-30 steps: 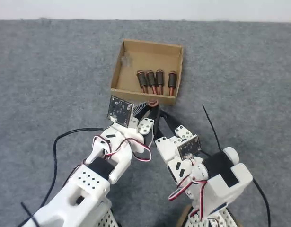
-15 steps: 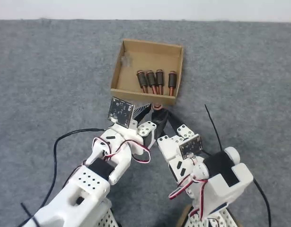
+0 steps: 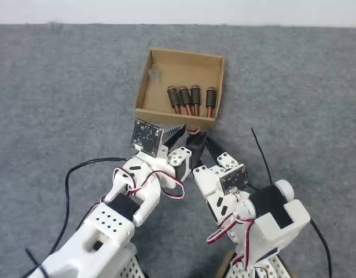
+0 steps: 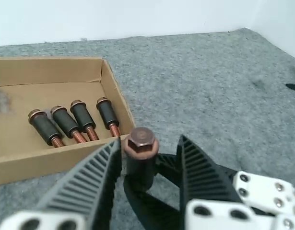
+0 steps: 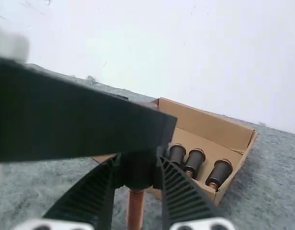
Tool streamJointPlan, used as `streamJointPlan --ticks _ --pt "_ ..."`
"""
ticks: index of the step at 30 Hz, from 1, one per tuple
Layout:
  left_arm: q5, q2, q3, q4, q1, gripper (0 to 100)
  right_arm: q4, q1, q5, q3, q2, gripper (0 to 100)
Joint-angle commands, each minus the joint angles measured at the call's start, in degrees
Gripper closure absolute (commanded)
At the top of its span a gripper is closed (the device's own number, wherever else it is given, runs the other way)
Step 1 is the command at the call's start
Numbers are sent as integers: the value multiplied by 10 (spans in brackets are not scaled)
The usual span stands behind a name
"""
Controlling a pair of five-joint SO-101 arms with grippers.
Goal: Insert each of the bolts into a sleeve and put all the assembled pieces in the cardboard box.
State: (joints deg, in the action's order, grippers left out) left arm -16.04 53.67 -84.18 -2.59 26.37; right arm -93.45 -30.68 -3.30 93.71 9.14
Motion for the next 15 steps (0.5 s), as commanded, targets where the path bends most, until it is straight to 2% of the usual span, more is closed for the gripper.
streamJointPlan --ticks 1,8,11,15 --pt "2 87 20 14 -3 821 0 7 -8 10 -5 991" --pt "3 300 19 -185 -4 821 0 7 -8 10 -5 991" --pt "3 381 19 -235 -15 822 0 8 -8 10 -5 991" --pt "3 466 13 -274 -69 822 0 25 -7 10 -5 991"
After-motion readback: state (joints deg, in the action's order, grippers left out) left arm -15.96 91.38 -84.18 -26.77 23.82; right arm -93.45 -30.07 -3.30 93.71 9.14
